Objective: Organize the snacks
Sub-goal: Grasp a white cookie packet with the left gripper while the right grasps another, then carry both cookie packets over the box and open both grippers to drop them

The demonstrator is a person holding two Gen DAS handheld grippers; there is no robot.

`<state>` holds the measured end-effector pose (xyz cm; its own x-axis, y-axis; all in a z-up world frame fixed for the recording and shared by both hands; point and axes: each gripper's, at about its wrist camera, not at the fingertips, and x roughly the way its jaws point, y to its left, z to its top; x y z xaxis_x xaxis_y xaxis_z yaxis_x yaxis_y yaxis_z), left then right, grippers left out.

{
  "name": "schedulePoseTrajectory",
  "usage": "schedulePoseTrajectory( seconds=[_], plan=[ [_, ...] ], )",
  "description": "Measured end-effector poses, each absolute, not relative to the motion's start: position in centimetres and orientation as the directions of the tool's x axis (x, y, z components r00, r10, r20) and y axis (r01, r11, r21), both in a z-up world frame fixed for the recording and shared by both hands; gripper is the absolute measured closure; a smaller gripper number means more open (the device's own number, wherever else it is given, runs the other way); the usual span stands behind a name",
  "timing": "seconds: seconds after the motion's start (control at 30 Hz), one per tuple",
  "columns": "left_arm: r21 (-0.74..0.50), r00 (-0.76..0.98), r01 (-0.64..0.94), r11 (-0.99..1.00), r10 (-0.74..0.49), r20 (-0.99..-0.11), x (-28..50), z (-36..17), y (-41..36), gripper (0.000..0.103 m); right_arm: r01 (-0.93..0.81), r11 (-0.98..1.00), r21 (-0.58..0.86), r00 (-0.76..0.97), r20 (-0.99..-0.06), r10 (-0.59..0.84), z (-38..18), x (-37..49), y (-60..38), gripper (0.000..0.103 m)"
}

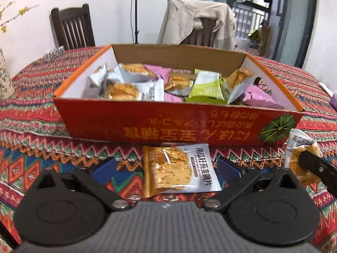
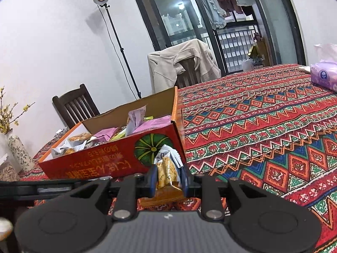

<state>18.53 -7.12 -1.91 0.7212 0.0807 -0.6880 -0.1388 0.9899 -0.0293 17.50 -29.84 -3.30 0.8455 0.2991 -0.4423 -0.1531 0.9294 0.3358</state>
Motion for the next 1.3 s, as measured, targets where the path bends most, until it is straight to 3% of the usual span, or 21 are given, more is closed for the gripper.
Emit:
schedulePoseTrajectory(
  seconds=[0.37, 0.47, 0.53, 0.7, 1.3],
  plan=[
    [0.013, 0.705, -0.160, 0.987, 0.123, -0.699, 18.9, -3.3, -7.9, 0.000, -0.171, 0.920, 0.353, 0.838, -0.440, 0.324, -3.3, 17.5, -29.9, 0.080],
    [0.014, 0.720, -0.138, 0.990, 0.110, -0.686, 18.6, -3.2, -8.2, 0.013, -0.177, 0.919, 0.352, 0.836, -0.440, 0.329, -3.3, 17.5, -29.8, 0.080],
    [0.020, 0.732, -0.106, 0.994, 0.092, -0.675, 18.2, -3.0, -8.8, 0.029, -0.181, 0.918, 0.352, 0.835, -0.438, 0.332, -3.3, 17.6, -29.8, 0.080],
    [0.019, 0.741, -0.080, 0.997, 0.072, -0.668, 17.6, -3.0, -9.2, 0.036, -0.191, 0.916, 0.354, 0.832, -0.437, 0.342, -3.3, 17.6, -29.7, 0.080],
    [-0.020, 0.809, -0.055, 0.998, 0.033, -0.587, 13.6, 0.1, -7.8, 0.038, -0.275, 0.902, 0.334, 0.850, -0.353, 0.390, -2.5, 16.2, -29.2, 0.080]
  ],
)
